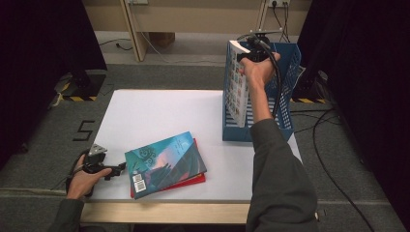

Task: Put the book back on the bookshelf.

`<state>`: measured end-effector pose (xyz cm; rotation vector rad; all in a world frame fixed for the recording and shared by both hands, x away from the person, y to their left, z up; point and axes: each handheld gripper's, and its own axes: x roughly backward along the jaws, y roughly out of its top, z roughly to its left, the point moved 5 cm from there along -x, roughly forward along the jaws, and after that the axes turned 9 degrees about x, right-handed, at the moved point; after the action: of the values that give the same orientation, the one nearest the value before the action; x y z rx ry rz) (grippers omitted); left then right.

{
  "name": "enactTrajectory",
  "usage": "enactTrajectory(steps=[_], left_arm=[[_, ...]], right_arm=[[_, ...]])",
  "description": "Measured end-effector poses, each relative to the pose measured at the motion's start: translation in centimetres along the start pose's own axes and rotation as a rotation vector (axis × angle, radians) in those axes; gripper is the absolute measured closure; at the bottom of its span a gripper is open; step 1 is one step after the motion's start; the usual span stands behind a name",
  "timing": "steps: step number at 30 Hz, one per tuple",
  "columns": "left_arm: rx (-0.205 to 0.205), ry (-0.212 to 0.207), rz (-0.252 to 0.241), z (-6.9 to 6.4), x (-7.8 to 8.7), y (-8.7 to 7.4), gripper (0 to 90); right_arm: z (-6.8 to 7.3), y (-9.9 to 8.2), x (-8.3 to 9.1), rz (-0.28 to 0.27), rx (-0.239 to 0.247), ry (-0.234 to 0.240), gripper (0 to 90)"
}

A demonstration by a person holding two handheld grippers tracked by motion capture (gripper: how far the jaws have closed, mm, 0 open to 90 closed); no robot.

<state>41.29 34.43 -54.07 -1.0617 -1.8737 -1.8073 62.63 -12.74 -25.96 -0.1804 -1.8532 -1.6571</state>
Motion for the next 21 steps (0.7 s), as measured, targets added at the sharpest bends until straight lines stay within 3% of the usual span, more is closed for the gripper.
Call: enactTrajectory(steps=[17, 21], left_arm=[[0.001, 0.002, -0.002, -0.01, -0.01, 0.01, 1.6], [0.001, 0.0, 0.0, -0.01, -0.01, 0.01, 1.6]], right_arm=[[-0.89, -0.42, 0.1, -0.059, -0.047, -0.012, 73.8], [-0.49, -0.5, 0.2, -0.065, -0.033, -0.006, 73.6]])
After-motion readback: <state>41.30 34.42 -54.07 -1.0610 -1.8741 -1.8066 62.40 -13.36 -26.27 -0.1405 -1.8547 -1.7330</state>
